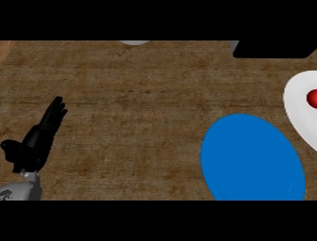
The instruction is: Pick the tomato from the plate and place it in the plate
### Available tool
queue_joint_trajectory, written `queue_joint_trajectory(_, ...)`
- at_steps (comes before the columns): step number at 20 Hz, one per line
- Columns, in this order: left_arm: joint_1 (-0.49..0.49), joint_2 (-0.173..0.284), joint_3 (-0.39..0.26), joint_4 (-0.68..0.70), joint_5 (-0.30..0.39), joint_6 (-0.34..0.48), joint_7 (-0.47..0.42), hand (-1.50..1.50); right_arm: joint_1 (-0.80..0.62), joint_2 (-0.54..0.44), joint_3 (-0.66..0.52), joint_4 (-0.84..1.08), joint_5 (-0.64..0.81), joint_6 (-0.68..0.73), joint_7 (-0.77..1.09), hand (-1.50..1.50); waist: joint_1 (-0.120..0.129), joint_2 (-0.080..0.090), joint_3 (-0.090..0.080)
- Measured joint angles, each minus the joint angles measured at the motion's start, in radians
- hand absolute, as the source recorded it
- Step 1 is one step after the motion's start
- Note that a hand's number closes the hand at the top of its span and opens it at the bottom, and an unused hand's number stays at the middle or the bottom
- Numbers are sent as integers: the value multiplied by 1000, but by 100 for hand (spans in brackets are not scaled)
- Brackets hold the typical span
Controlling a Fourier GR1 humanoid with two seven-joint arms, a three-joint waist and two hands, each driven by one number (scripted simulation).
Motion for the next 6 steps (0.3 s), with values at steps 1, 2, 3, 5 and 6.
queue_joint_trajectory(1,-3,3,4,9,1,-2,-3,0,17,7,2,-2,2,-3,-15,-150,-3,0,0)
queue_joint_trajectory(2,0,5,6,12,3,-5,-7,0,30,7,4,-3,4,-5,-23,-150,-4,0,1)
queue_joint_trajectory(3,1,1,2,14,-2,-1,-10,0,42,2,7,-4,7,-3,-25,-150,-5,0,1)
queue_joint_trajectory(5,0,8,6,14,1,-7,-9,0,55,3,10,-7,10,-9,-34,-150,-3,0,2)
queue_joint_trajectory(6,6,6,4,12,-1,-7,-13,0,61,3,11,-8,10,-11,-38,-150,-1,-1,2)
